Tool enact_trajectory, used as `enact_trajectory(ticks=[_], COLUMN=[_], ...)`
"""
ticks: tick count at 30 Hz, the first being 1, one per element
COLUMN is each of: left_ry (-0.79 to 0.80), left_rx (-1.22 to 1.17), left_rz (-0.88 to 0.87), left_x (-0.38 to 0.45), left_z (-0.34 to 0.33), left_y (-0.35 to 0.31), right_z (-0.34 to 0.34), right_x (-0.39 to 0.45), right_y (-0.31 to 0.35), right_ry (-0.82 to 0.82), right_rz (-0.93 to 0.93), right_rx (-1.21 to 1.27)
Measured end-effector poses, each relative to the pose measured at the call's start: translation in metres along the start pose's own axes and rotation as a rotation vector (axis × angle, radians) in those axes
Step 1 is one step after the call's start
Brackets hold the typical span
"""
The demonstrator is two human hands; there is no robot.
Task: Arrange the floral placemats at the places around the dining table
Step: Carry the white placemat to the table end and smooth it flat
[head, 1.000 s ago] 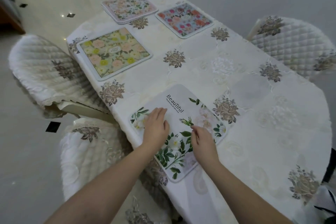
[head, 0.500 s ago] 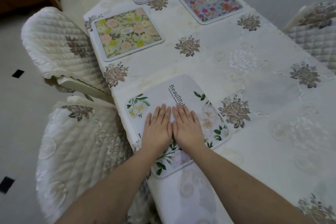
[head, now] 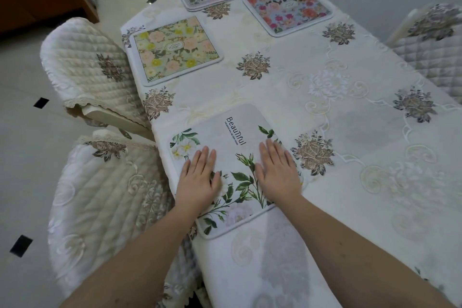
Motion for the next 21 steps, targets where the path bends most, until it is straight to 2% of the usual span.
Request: enact_trajectory(ticks=[7, 11, 13, 16, 21], left_ry=[0.036, 0.053, 0.005, -0.008, 0.005], left_rx=[0.075, 0.092, 0.014, -0.103, -0.007], left_rz=[0.075, 0.176, 0.175, 0.079, 0.043], left_x=[-0.024, -0.033, -0.038, -0.036, -0.046], left_z=[0.002, 0.012, 0.017, 0.006, -0.025], left_y=[0.024, 0.026, 0.004, -0.046, -0.076], right_z=[0.007, 0.007, 0.011, 0.010, -0.021], right_x=[-0.021, -0.038, -0.043, -0.044, -0.052], right_y=[-0.036, -0.044, -0.027, 0.023, 0.065], right_ry=[-0.025, -0.035, -0.060, -0.055, 0.064], right_rz=[-0.029, -0.105, -0.086, 0.053, 0.163], right_rx=[0.018, 0.021, 0.057, 0.135, 0.031])
Point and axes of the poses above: each hand's wrist, its own x-axis towards the middle knuckle, its own z-axis out of the back of the hand, y = z × x, the point moved 8 cm from there along x, towards the middle knuckle, and after that the axes turned 14 degrees about y, right-handed, at the moved point
